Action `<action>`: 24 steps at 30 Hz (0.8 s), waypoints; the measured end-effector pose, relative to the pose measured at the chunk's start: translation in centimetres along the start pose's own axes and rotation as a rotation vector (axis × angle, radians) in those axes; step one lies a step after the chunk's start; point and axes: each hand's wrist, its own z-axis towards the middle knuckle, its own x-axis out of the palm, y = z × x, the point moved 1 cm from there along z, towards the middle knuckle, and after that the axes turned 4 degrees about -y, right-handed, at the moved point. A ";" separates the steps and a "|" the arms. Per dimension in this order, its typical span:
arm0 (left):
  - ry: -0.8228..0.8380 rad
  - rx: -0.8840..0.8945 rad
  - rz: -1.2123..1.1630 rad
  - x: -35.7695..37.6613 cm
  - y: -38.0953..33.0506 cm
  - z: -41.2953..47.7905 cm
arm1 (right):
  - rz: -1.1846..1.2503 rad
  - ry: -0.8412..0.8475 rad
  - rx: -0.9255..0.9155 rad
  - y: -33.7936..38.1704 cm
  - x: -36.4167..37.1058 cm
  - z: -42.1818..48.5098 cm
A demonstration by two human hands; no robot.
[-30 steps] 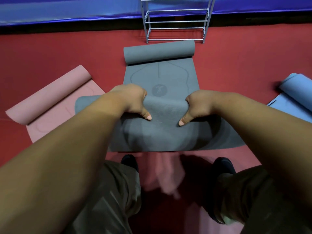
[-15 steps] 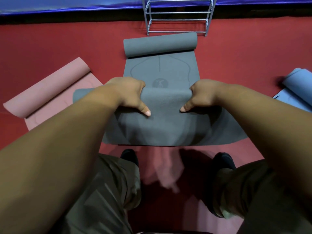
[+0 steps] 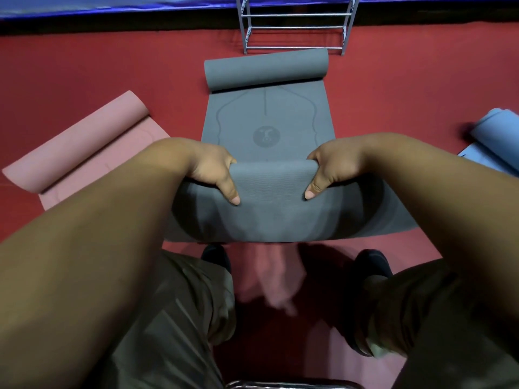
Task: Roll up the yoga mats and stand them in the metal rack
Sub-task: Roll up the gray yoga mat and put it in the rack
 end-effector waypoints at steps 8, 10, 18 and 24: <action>0.113 -0.016 -0.113 0.3 0.3 0.4 | -0.064 -0.049 0.003 -0.2 -0.4 0.0; 0.119 0.003 -0.108 0.2 0.3 0.7 | -0.061 -0.059 0.003 -0.5 -0.6 -0.2; 0.022 0.042 -0.057 -0.2 0.1 1.4 | -0.169 -0.215 -0.005 -0.6 -1.0 0.5; -0.111 0.041 0.056 -0.8 -0.4 1.7 | -0.226 -0.201 0.043 -0.9 -1.1 1.0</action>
